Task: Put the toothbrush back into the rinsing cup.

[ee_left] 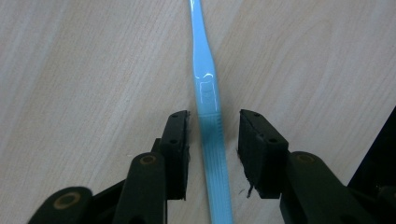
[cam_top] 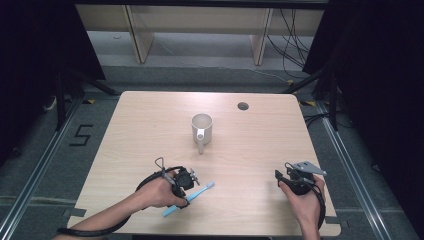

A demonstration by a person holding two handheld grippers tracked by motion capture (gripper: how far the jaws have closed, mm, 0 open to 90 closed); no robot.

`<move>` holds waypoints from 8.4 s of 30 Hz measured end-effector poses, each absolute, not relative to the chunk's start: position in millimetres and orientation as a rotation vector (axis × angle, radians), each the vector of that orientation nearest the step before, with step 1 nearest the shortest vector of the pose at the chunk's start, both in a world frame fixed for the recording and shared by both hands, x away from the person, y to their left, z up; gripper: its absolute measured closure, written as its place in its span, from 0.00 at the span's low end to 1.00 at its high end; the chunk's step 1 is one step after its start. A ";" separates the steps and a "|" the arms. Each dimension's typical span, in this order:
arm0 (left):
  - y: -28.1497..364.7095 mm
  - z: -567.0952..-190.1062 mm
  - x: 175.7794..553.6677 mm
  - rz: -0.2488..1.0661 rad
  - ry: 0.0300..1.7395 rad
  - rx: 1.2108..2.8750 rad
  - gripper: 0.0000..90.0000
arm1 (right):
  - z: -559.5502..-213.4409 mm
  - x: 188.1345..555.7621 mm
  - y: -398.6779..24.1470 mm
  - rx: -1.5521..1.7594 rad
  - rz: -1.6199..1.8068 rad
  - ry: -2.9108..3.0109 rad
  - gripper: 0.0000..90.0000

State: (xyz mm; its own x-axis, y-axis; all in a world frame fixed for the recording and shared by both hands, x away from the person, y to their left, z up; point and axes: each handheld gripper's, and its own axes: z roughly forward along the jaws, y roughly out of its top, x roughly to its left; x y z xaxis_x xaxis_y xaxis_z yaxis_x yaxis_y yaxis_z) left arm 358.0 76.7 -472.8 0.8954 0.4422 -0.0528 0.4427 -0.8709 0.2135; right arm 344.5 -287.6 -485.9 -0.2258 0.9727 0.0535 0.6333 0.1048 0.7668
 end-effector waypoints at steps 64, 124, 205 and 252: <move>72.6 -474.2 362.5 -0.022 0.521 2.939 0.87 | -491.1 344.6 -287.9 1.609 0.944 1.930 0.57; 121.5 -435.2 373.4 0.117 0.565 2.426 0.87 | -491.6 344.8 -284.4 1.496 0.997 1.911 0.57; 144.4 -428.0 399.3 0.326 0.594 1.994 0.87 | -491.7 343.8 -279.9 1.529 1.038 1.869 0.57; 138.0 -415.7 422.4 0.443 0.594 1.666 0.87 | -486.9 343.8 -281.4 1.487 1.069 1.849 0.57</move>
